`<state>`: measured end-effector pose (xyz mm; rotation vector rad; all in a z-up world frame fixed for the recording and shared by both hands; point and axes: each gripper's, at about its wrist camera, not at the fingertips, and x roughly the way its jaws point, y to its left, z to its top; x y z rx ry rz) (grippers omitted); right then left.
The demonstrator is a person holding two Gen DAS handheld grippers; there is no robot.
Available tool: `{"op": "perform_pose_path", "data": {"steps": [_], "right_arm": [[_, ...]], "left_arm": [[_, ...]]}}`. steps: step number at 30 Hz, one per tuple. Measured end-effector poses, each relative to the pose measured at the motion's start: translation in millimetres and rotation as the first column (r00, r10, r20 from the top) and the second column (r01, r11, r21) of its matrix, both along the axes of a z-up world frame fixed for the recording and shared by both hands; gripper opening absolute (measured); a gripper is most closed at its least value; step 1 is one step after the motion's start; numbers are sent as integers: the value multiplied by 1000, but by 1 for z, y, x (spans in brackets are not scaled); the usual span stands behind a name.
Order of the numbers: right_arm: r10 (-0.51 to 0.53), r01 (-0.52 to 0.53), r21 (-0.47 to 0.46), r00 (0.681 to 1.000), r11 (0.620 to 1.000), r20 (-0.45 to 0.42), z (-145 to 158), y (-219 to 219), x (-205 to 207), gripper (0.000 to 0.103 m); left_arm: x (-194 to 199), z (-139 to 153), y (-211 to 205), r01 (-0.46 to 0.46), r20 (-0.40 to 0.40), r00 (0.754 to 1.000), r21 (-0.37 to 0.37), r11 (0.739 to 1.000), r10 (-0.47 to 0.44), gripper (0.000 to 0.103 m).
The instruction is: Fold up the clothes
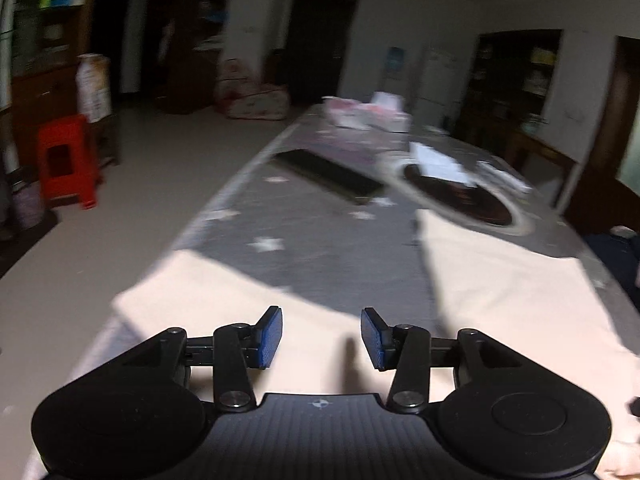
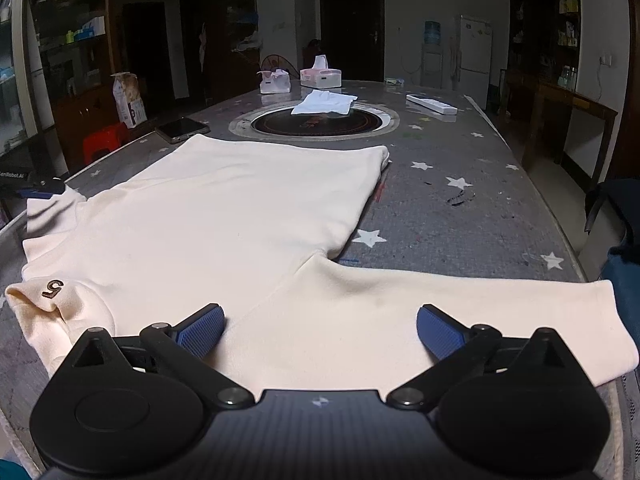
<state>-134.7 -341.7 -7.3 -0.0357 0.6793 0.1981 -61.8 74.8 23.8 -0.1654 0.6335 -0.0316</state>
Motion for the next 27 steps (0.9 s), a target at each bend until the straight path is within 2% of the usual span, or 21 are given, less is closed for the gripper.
{"op": "perform_pose_path", "data": {"steps": [4, 7, 10, 17, 21, 22, 24, 27], "right_arm": [[0, 0, 2, 1000, 1000, 2, 0, 0, 0, 103], [0, 0, 4, 1000, 1000, 2, 0, -1, 0, 103], [0, 0, 7, 1000, 1000, 4, 0, -1, -1, 103], [0, 0, 12, 1000, 1000, 5, 0, -1, -2, 103], [-1, 1, 14, 1000, 1000, 6, -1, -1, -2, 103], [-1, 1, 15, 1000, 1000, 6, -1, -1, -2, 103], [-1, 1, 16, 1000, 1000, 7, -1, -2, -2, 103], [-1, 1, 19, 1000, 1000, 7, -1, -2, -2, 103]], "left_arm": [[1, -11, 22, -79, -14, 997, 50, 996, 80, 44], [-6, -12, 23, -134, -19, 990, 134, 982, 138, 44], [-18, -13, 26, -156, -13, 987, 150, 976, 159, 44], [-2, -2, 20, -135, -23, 990, 127, 983, 139, 44], [13, -5, 4, -72, -13, 997, 164, 984, 76, 46], [17, -9, 1, -66, -29, 997, 193, 979, 72, 47], [16, -15, -2, -59, -9, 998, 236, 970, 63, 54], [12, -14, 3, -87, -19, 995, 233, 968, 94, 55]]}}
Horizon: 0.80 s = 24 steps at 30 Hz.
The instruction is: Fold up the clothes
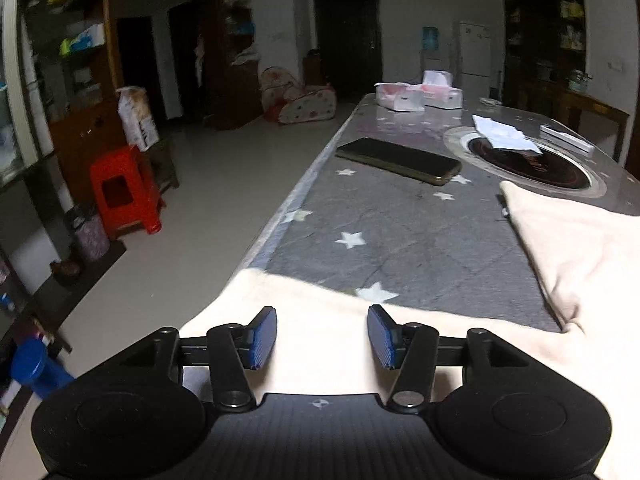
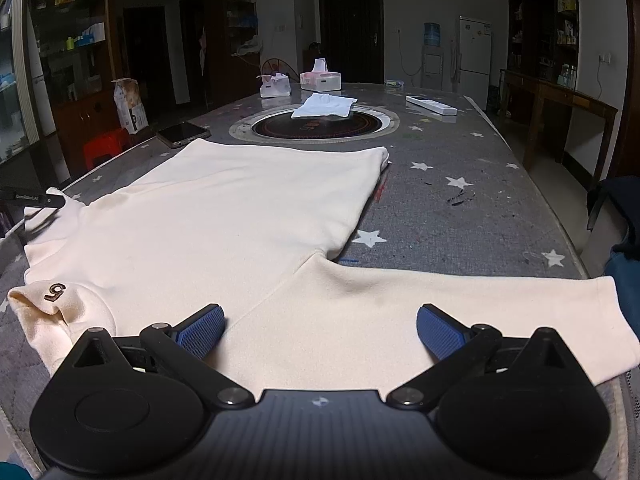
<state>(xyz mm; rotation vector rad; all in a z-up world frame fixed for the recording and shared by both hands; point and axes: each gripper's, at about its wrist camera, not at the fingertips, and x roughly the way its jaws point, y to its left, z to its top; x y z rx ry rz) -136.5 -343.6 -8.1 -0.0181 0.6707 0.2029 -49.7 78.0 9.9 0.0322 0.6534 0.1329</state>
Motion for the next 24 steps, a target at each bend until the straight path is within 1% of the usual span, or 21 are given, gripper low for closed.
{"op": "perform_pose_path", "data": {"steps": [3, 4, 7, 10, 11, 13, 15, 17, 19, 21, 23, 24], "right_arm": [[0, 0, 2, 1000, 1000, 0, 0, 0, 0, 103], [0, 0, 3, 1000, 1000, 0, 0, 0, 0, 103], [-1, 1, 3, 1000, 1000, 1, 0, 0, 0, 103], [0, 0, 5, 1000, 1000, 1, 0, -1, 0, 103], [0, 0, 5, 1000, 1000, 1, 0, -1, 0, 103], [-1, 1, 8, 1000, 1000, 1, 0, -1, 0, 103], [-1, 1, 11, 1000, 1000, 2, 0, -2, 0, 103], [-1, 1, 13, 1000, 1000, 2, 0, -2, 0, 103], [-1, 1, 13, 1000, 1000, 2, 0, -2, 0, 103], [0, 0, 12, 1000, 1000, 2, 0, -2, -1, 103], [-1, 1, 14, 1000, 1000, 2, 0, -2, -1, 103], [-1, 1, 16, 1000, 1000, 3, 0, -2, -1, 103]], "left_arm": [[-6, 4, 2, -36, -16, 999, -1, 999, 36, 53], [-9, 6, -2, -35, -17, 999, -6, 999, 35, 53], [-23, 18, -21, 53, 17, 998, -41, 998, -53, 53], [-37, 22, -48, 179, 33, 984, -59, 982, -177, 54], [-41, 20, -56, 217, 27, 976, -52, 975, -216, 54], [-46, 13, -67, 265, 6, 964, -16, 964, -265, 54], [-53, 3, -70, 284, -21, 959, 34, 958, -284, 54], [-63, 0, -65, 290, 0, 957, 84, 953, -291, 57], [-64, 1, -57, 265, -1, 964, 129, 956, -267, 59], [-62, 0, -49, 240, -2, 970, 165, 957, -243, 62], [-58, -1, -43, 225, 0, 973, 180, 957, -229, 69], [-56, -1, -41, 218, 0, 975, 187, 958, -222, 70]]}}
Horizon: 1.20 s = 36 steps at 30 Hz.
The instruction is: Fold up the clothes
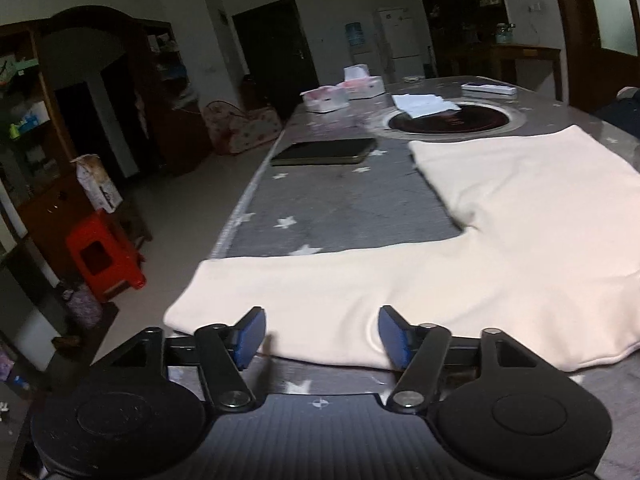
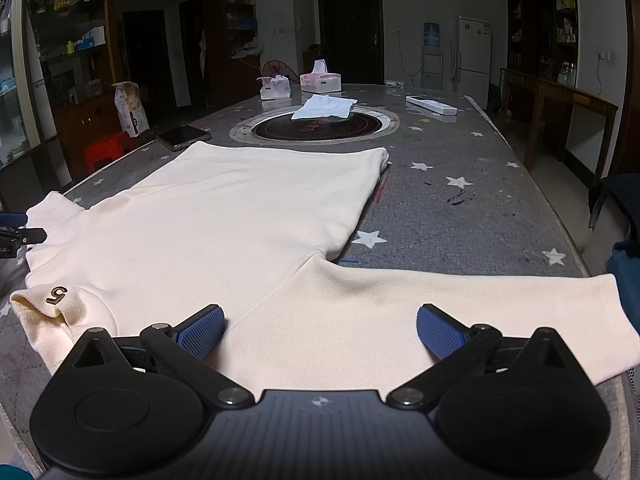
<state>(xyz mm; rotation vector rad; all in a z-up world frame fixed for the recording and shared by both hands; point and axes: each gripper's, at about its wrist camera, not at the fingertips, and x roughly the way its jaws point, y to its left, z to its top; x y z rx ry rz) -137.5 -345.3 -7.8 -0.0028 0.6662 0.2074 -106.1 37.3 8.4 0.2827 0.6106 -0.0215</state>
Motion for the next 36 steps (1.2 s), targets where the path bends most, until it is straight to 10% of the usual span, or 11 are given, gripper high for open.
{"op": "perform_pose_path", "data": {"steps": [11, 22, 36], "right_arm": [[2, -2, -27, 1000, 1000, -6, 0, 3, 1, 103], [12, -13, -50, 1000, 999, -20, 4, 3, -1, 103], [48, -49, -25, 998, 998, -44, 7, 12, -7, 103]], "left_arm": [[-14, 27, -41, 109, 4, 994, -174, 979, -110, 79], [-32, 6, -133, 429, -64, 892, -198, 881, -448, 71], [-36, 12, -130, 450, -83, 875, -223, 865, -477, 70]]}}
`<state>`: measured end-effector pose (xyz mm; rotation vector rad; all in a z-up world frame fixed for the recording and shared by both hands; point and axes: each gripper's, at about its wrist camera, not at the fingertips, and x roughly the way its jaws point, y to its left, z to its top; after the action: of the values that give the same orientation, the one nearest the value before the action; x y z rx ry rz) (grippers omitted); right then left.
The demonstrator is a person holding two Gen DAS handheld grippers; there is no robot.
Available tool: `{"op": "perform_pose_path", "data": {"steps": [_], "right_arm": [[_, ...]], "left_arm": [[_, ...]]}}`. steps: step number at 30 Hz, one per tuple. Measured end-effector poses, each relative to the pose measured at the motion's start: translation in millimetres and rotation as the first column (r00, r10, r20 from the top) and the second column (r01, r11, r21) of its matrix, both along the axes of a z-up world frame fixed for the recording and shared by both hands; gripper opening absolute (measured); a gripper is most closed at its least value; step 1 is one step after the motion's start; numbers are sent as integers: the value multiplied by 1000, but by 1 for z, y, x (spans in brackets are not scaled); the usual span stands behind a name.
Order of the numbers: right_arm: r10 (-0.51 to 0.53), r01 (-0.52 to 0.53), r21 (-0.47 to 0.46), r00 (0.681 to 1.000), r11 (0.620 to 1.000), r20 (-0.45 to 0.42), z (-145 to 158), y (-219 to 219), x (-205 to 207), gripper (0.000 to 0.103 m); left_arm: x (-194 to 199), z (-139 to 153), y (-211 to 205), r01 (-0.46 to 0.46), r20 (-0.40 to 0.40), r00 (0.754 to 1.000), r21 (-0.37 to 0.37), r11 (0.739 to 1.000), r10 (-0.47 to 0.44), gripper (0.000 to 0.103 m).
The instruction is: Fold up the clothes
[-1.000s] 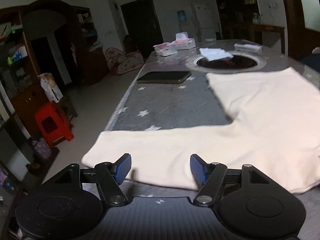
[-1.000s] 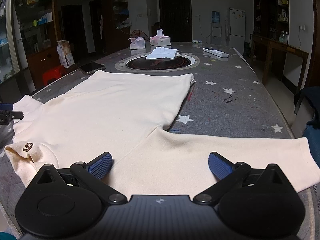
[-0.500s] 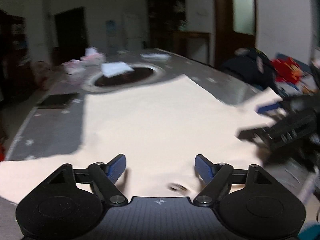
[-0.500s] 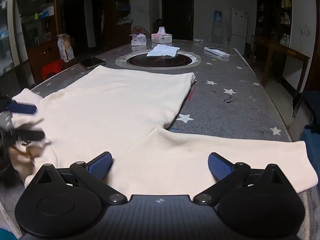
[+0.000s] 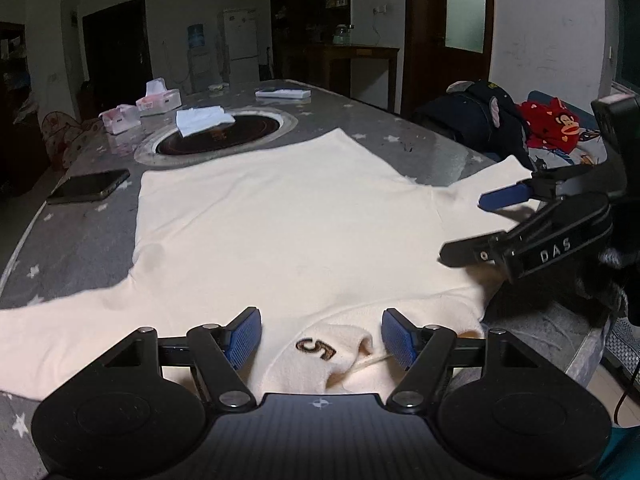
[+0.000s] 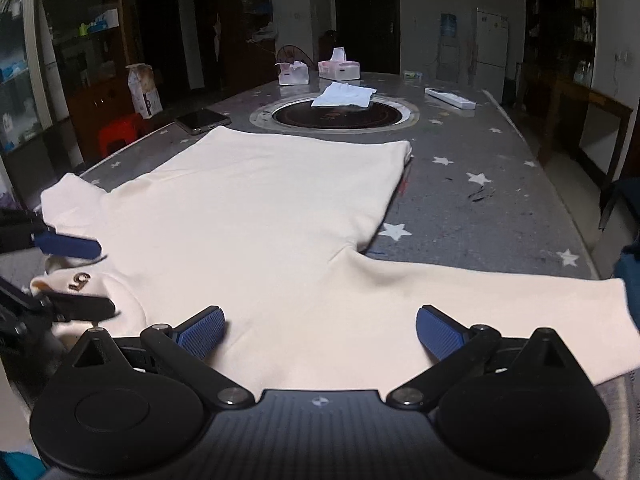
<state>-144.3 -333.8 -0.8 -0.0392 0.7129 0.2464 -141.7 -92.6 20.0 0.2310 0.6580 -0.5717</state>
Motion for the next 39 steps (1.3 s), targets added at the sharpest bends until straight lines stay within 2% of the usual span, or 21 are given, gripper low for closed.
{"op": "perform_pose_path", "data": {"steps": [4, 9, 14, 18, 21, 24, 27, 31, 32, 37, 39], "right_arm": [[-34, 34, 19, 999, 999, 27, 10, -12, -9, 103], [-135, 134, 30, 991, 990, 9, 8, -41, -18, 102], [-200, 200, 52, 980, 979, -4, 7, -61, -31, 93], [-257, 256, 86, 966, 963, 3, 12, -79, -38, 81], [-341, 339, 118, 940, 933, -4, 13, -103, -39, 69], [-434, 430, 162, 901, 888, -14, 12, -133, -41, 63], [-494, 490, 182, 869, 853, -23, 11, -158, -39, 58], [-541, 539, 199, 839, 818, -50, 3, -180, -34, 55], [-547, 546, 209, 835, 811, -59, 1, -184, -32, 52], [-553, 558, 267, 827, 786, -103, -11, -201, -26, 51], [-548, 556, 299, 828, 776, -117, -15, -207, -25, 45]], "left_arm": [[3, 12, 0, 2, 32, 999, -17, 1000, -1, 72], [11, 22, -9, 3, 57, 998, -34, 999, -1, 76], [15, 25, -32, 48, 74, 996, -39, 998, -45, 78], [20, 23, -51, 76, 71, 995, -45, 996, -73, 78], [21, 20, -62, 91, 59, 994, -52, 995, -88, 78], [21, 16, -71, 109, 45, 993, -51, 993, -106, 78], [19, 12, -79, 127, 33, 992, -46, 991, -125, 78], [16, 7, -89, 146, 20, 989, -37, 989, -146, 78], [15, 7, -90, 149, 17, 989, -34, 988, -148, 78], [16, 2, -97, 155, 6, 988, -18, 988, -155, 78], [17, 1, -99, 156, 1, 988, -14, 988, -156, 78]]}}
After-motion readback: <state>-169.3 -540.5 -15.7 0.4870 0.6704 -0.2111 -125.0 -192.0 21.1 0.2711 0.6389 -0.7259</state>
